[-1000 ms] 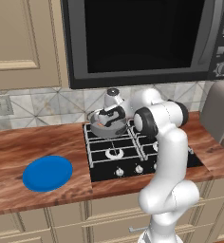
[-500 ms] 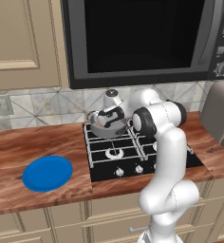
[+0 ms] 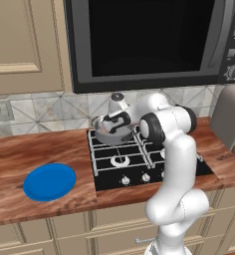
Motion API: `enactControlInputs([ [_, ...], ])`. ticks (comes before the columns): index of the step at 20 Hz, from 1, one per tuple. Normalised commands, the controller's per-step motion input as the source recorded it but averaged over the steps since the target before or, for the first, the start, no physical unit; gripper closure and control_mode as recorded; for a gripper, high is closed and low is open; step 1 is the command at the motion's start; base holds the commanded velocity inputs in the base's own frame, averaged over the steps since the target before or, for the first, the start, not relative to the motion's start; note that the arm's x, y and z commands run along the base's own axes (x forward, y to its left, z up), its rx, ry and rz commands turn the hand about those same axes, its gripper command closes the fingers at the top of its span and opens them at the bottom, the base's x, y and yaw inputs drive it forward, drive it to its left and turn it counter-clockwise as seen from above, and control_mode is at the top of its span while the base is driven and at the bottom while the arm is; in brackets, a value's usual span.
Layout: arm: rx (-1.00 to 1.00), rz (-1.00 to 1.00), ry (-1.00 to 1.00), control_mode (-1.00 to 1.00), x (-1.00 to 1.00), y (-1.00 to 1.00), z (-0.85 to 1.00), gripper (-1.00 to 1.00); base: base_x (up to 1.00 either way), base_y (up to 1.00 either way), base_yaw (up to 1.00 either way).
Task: Retrieve the frozen meat and place it in the pot on a burner. Then turn the burner on.
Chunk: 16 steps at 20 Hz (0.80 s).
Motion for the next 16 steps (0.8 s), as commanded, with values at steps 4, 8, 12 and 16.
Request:
enactControlInputs([
  [4, 0.00, 0.00, -0.14, -1.00, -0.38, 0.00, 0.26, -1.00, 0.00, 0.00, 0.00],
  [8, 0.00, 0.00, -0.18, -1.00, -0.20, 0.00, 0.02, -1.00, 0.00, 0.00, 0.00],
  [12, 0.00, 0.00, -0.18, -1.00, -0.04, 0.00, 0.01, -1.00, 0.00, 0.00, 0.00],
  [16, 0.00, 0.00, -0.10, -1.00, -0.29, 0.00, 0.25, -1.00, 0.00, 0.00, 0.00],
])
